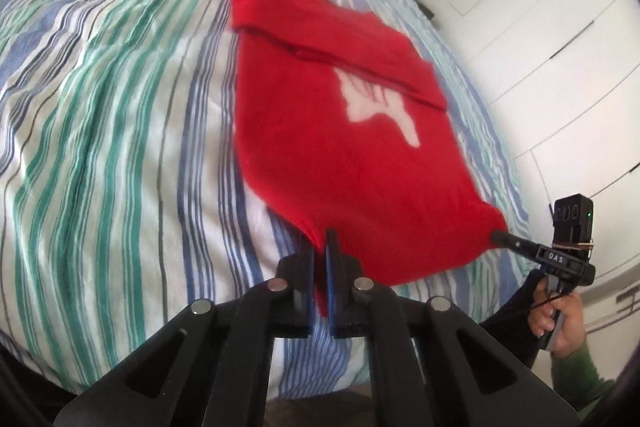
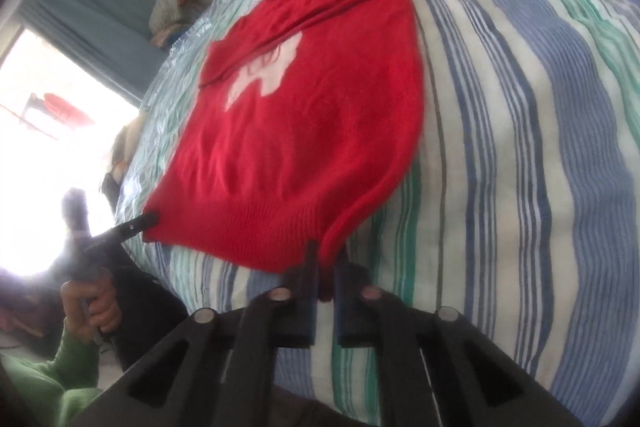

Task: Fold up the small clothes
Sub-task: 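Grasp the sweater hem with both grippers and fold it over the collar, then open both grippers and withdraw them from the folded sweater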

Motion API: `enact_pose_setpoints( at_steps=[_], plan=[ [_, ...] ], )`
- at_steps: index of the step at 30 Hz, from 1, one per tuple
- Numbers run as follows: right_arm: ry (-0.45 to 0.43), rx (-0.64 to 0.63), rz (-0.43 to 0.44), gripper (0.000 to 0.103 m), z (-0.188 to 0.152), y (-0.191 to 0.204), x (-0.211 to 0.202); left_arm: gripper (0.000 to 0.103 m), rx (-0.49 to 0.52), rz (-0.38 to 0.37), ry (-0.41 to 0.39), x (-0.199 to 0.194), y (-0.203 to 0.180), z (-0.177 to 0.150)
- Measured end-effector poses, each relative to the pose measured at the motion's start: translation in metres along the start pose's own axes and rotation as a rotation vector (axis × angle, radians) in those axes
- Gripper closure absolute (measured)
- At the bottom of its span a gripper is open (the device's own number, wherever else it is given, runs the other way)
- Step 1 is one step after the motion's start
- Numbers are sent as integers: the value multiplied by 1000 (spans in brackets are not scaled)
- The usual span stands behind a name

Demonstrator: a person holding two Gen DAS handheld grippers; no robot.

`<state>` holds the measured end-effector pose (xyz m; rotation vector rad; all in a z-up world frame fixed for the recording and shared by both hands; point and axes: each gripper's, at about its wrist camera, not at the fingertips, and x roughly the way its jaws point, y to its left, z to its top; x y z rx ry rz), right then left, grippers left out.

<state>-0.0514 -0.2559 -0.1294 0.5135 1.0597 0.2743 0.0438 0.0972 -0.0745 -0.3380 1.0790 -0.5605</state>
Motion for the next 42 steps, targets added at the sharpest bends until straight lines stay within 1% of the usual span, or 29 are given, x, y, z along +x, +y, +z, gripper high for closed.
enact_pose_setpoints(
  at_steps=[2, 4, 6, 9, 13, 14, 15, 16, 17, 18, 19, 20, 22, 23, 25, 27, 28, 29, 30, 31, 32, 33, 34, 35, 36, 37, 38, 40, 42],
  plan=[
    [-63, -15, 22, 97, 22, 7, -18, 100, -3, -30, -51, -5, -2, 33],
    [-130, -47, 34, 97, 57, 15, -28, 100, 15, -30, -114, -2, -4, 75],
    [-206, -64, 33, 97, 100, 19, -31, 100, 39, 7, -164, 9, -5, 120],
    [-275, -46, 31, 97, 175, 15, -15, 100, 45, 75, -187, 44, -1, 186],
    [-277, -10, -18, 97, 274, 0, 35, 98, 89, 194, -198, 108, 1, 257],
    [-249, 0, -20, 96, 298, -8, 52, 89, 81, 233, -189, 126, 5, 273],
    [-240, 30, -16, 94, 317, -16, 67, 84, 54, 288, -181, 138, 10, 284],
    [-238, 69, -24, 86, 332, -26, 83, 67, 24, 338, -169, 144, 17, 291],
    [-236, 101, -54, 72, 342, -35, 95, 54, 5, 344, -176, 142, 22, 293],
    [-245, 127, -87, 65, 347, -43, 102, 48, -2, 322, -199, 136, 26, 291],
    [-261, 142, -102, 63, 348, -47, 103, 37, -2, 302, -224, 127, 28, 288],
    [-278, 140, -83, 63, 347, -48, 101, 26, 6, 290, -250, 118, 29, 284],
    [-309, 98, -42, 63, 342, -45, 88, 23, 48, 273, -290, 103, 28, 270],
    [-318, 69, -37, 63, 336, -41, 82, 23, 73, 257, -288, 101, 26, 263],
    [-296, 3, -27, 63, 323, -33, 76, 23, 127, 183, -243, 108, 20, 253],
    [-238, -69, 1, 62, 311, -21, 81, 21, 192, 124, -148, 126, 8, 239],
    [-206, -102, 5, 57, 302, -16, 88, 21, 228, 152, -105, 140, 2, 235],
    [-177, -129, -7, 49, 294, -11, 96, 21, 258, 221, -78, 154, -2, 234],
    [-154, -153, -32, 45, 286, -9, 104, 21, 261, 306, -68, 165, 0, 237],
    [-138, -169, -67, 43, 279, -9, 112, 21, 218, 382, -71, 171, 10, 245],
    [-128, -175, -100, 43, 273, -13, 118, 22, 136, 434, -90, 171, 26, 254],
    [-122, -169, -123, 43, 267, -18, 121, 22, 29, 452, -118, 166, 46, 264],
    [-123, -154, -130, 43, 261, -26, 121, 22, -78, 445, -141, 159, 66, 270],
    [-132, -138, -125, 43, 256, -33, 118, 26, -166, 429, -156, 151, 81, 273],
    [-143, -128, -124, 43, 251, -39, 112, 27, -215, 410, -162, 143, 88, 274],
    [-152, -121, -129, 43, 247, -41, 104, 27, -215, 371, -168, 135, 88, 273],
    [-163, -118, -130, 43, 243, -41, 96, 26, -178, 346, -173, 128, 82, 269],
    [-195, -133, -114, 43, 236, -35, 77, 23, -69, 350, -183, 114, 61, 254],
    [-221, -178, -101, 40, 227, -24, 64, 17, 31, 372, -179, 102, 39, 231]
  ],
)
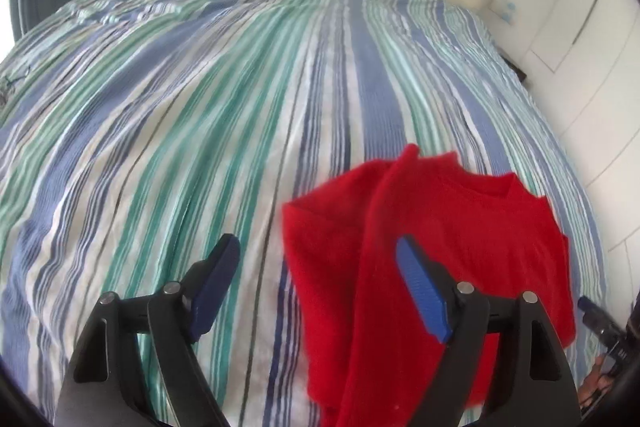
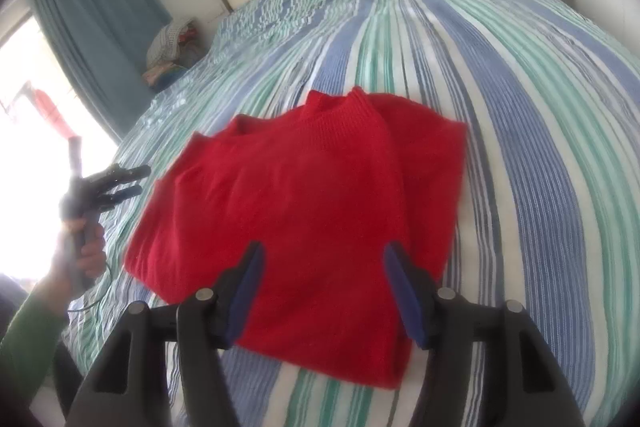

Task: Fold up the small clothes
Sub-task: 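Open both grippers and withdraw them from the folded sweater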

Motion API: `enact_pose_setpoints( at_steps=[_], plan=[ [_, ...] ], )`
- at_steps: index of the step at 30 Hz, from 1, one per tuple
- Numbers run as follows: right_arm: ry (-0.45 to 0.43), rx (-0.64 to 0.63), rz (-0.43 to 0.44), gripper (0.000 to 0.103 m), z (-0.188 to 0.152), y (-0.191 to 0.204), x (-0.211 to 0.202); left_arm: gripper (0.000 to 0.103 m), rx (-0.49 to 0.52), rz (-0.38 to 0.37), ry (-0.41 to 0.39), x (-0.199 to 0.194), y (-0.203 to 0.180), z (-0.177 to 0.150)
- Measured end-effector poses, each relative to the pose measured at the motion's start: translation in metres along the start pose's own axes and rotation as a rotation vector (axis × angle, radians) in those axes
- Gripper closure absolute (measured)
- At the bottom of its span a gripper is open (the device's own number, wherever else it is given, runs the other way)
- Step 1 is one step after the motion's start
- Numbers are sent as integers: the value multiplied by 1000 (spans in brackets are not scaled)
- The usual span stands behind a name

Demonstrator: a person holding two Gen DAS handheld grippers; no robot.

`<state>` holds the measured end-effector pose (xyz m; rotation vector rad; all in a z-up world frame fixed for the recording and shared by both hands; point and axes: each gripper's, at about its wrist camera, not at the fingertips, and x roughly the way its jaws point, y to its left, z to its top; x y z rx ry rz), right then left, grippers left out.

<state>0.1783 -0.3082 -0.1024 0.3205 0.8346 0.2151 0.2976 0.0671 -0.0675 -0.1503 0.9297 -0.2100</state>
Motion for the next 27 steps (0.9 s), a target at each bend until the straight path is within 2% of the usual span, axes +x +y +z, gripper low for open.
enact_pose_setpoints(
  at_steps=[1, 3, 6, 8, 13, 19, 22, 23, 27],
  plan=[
    [-9, -21, 3, 37, -3, 5, -5, 11, 39, 22, -7, -11, -8, -11],
    [-1, -52, -2, 33, -13, 11, -6, 8, 99, 65, -19, -30, -22, -29],
    [41, -30, -43, 33, -32, 5, 2, 7, 118, 107, -27, -51, -29, -46],
    [38, 10, -41, 33, -41, -1, -2, 7, 126, 125, -49, -63, -31, -53],
    [20, 31, -68, 33, -40, -6, -17, 7, 188, 202, -118, -77, -36, -56],
    [7, 15, -110, 33, -29, -2, -26, 7, 207, 221, -126, -81, -34, -62],
    [-2, 25, -132, 21, -17, -7, -23, 6, 208, 220, -103, -75, -28, -71],
    [-2, 34, -144, 17, -12, -12, -20, 6, 200, 215, -85, -73, -24, -78],
    [31, 142, -142, 17, 11, -46, 0, 6, 188, 177, -29, -62, -8, -113]
  ],
)
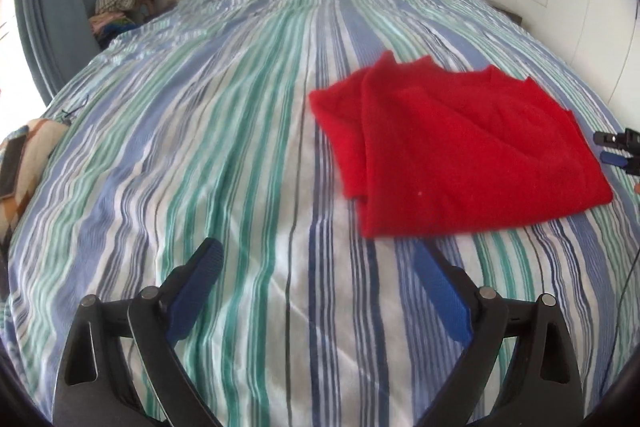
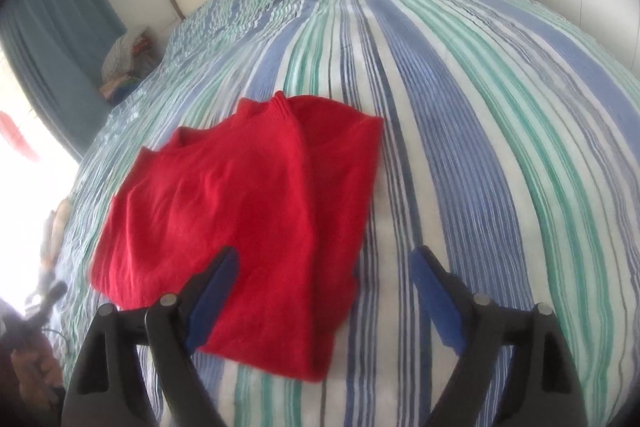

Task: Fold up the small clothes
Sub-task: 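Open both grippers and withdraw them from the folded sweater, then grasp the folded sweater edge with the right gripper, lift and fold it over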

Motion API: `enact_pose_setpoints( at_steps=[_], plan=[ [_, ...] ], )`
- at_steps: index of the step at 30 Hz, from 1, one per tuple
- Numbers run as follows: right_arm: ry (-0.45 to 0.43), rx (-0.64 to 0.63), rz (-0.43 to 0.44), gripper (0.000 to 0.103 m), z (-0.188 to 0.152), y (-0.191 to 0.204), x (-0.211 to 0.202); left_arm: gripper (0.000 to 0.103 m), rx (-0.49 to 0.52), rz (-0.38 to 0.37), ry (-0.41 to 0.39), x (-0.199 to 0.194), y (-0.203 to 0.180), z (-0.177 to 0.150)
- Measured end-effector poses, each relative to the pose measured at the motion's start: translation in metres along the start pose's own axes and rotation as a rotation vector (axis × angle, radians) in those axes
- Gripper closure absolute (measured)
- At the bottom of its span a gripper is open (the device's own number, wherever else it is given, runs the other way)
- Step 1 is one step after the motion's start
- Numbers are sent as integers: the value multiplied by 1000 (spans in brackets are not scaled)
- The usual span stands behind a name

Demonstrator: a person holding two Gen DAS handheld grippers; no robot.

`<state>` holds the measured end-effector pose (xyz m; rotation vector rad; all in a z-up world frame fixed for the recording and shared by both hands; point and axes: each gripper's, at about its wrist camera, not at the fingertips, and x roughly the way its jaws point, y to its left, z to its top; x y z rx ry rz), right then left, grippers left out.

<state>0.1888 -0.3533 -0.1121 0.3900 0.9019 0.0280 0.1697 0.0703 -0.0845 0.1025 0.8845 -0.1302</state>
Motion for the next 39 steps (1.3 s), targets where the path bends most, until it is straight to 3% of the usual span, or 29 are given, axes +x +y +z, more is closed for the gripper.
enact_pose_setpoints(
  at_steps=[6, 8, 9, 10, 11, 15, 19, 23, 28, 30, 32, 35, 37, 39],
  plan=[
    [76, 173, 155, 15, 26, -22, 42, 6, -8, -8, 57, 25, 6, -33],
    [121, 178, 138, 17, 27, -17, 58, 6, -20, -27, 42, 22, 9, -32],
    [125, 167, 85, 27, 27, -13, 61, 6, -23, -41, 29, 19, 10, -32],
    [128, 161, 44, 66, 27, -11, 61, 6, -26, -50, 16, 16, 12, -32],
    [126, 178, 68, 92, 29, -9, 60, 6, -30, -52, 9, 14, 15, -32],
    [60, 152, 88, 92, 44, 33, 28, 6, -76, -74, 18, 10, 27, -31],
    [50, 33, 164, 92, 64, 125, 15, 7, -127, -96, -11, 1, 42, -26],
    [116, -83, 225, 92, 65, 223, 45, 6, -169, -61, -31, -1, 59, -25],
    [157, -171, 234, 91, 27, 309, 108, 7, -230, -34, -27, 5, 80, -27],
    [186, -163, 251, 80, 6, 322, 135, 7, -255, -35, -18, 7, 87, -29],
    [277, -131, 328, 43, -12, 327, 158, 7, -277, -42, -15, 8, 92, -30],
    [276, -93, 482, 33, -18, 327, 145, 7, -303, -61, -10, 7, 98, -29],
    [269, -60, 585, 33, -10, 317, 123, 7, -317, -80, -6, 6, 100, -28],
    [207, -51, 616, 33, 0, 299, 95, 7, -328, -101, -7, 5, 100, -27]
  ],
)
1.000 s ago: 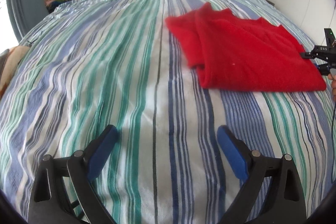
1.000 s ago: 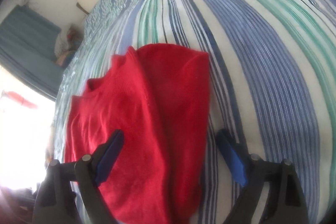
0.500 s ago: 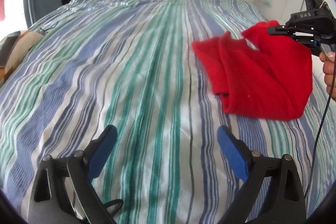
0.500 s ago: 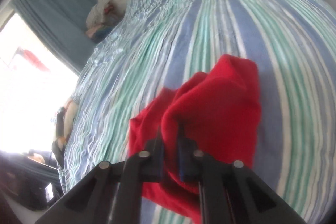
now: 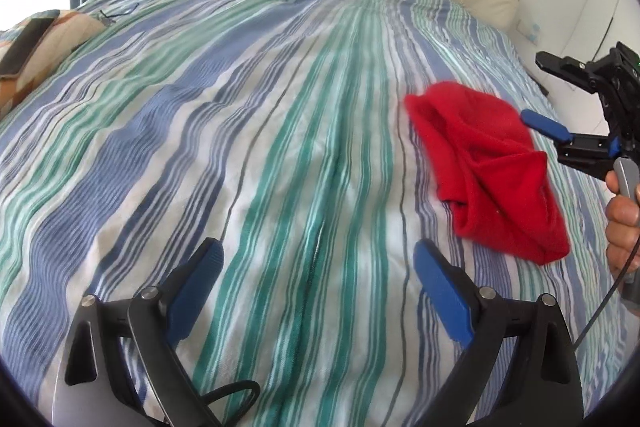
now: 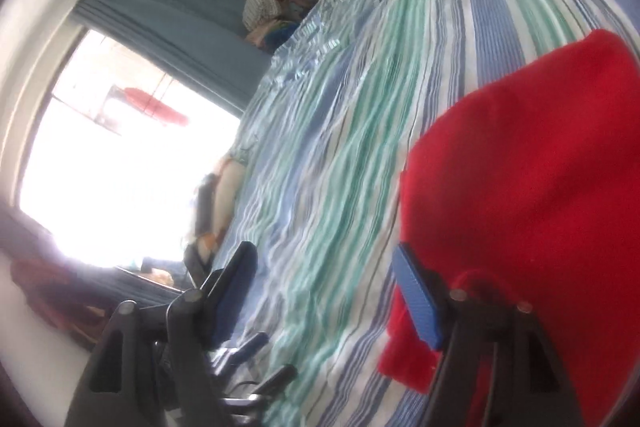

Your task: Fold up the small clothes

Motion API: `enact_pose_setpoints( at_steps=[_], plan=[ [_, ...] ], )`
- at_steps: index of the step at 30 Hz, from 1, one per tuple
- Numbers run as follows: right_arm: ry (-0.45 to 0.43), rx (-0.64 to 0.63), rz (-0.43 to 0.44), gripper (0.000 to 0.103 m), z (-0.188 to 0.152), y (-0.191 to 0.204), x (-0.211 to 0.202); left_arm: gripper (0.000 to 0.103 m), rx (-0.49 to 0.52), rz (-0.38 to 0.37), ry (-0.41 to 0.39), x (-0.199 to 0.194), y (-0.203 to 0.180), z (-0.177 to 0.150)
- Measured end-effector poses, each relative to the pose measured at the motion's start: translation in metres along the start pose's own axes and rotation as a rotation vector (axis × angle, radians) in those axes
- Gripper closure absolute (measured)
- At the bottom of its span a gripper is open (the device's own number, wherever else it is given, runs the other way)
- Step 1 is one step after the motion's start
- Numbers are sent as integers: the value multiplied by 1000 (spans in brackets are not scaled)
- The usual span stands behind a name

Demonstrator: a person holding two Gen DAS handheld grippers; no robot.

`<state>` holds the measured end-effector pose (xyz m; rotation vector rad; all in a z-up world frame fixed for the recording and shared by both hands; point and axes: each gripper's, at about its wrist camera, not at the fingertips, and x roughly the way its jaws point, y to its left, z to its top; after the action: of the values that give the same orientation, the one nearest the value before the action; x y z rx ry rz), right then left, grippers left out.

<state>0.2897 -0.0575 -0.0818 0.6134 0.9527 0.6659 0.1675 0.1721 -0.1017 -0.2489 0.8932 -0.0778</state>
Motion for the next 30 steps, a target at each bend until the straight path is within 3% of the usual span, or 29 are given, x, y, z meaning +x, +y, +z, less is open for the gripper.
enact_pose_setpoints(
  at_steps=[1, 4, 6, 7, 8, 10, 12, 16, 19, 22, 23, 26, 28, 30],
  plan=[
    [-37, -16, -38, 33, 0, 0, -16, 7, -3, -7, -3, -1, -1, 0],
    [-97, -72, -258, 35, -7, -12, -45, 7, 0, -5, -17, -3, -4, -1],
    [-65, -75, -299, 56, -19, -26, -41, 7, 2, 2, -24, -2, -5, -1],
    [-31, -71, -289, 73, -25, -32, -31, 7, 5, 7, -27, -1, -6, -2],
    [-5, -80, -280, 77, -33, -33, -18, 7, 9, 16, -29, 0, -7, -2],
    [39, -155, -267, 77, -52, -28, 7, 7, 24, 41, -35, 1, -8, -4],
    [74, -288, -314, 77, -72, -13, 37, 7, 40, 61, -44, 3, -9, -6],
    [35, -378, -391, 77, -80, -2, 53, 6, 86, 33, -32, 3, -17, -6],
    [44, -374, -377, 67, -77, 6, 31, 6, 115, -137, -42, -2, -29, 4],
    [-60, -357, -314, 24, -73, 9, -24, 1, 124, -297, 20, 12, -50, 31],
    [-117, -344, -328, 16, -70, 4, -45, 1, 136, -322, 49, 24, -58, 41],
    [-211, -242, -401, 13, -50, -28, -91, 2, 183, -270, 129, 73, -84, 68],
    [-207, -134, -418, 13, -33, -62, -103, 2, 184, -220, 196, 106, -93, 80],
    [-167, -21, -366, 13, -17, -96, -100, 2, 164, -210, 246, 129, -95, 87]
  ],
)
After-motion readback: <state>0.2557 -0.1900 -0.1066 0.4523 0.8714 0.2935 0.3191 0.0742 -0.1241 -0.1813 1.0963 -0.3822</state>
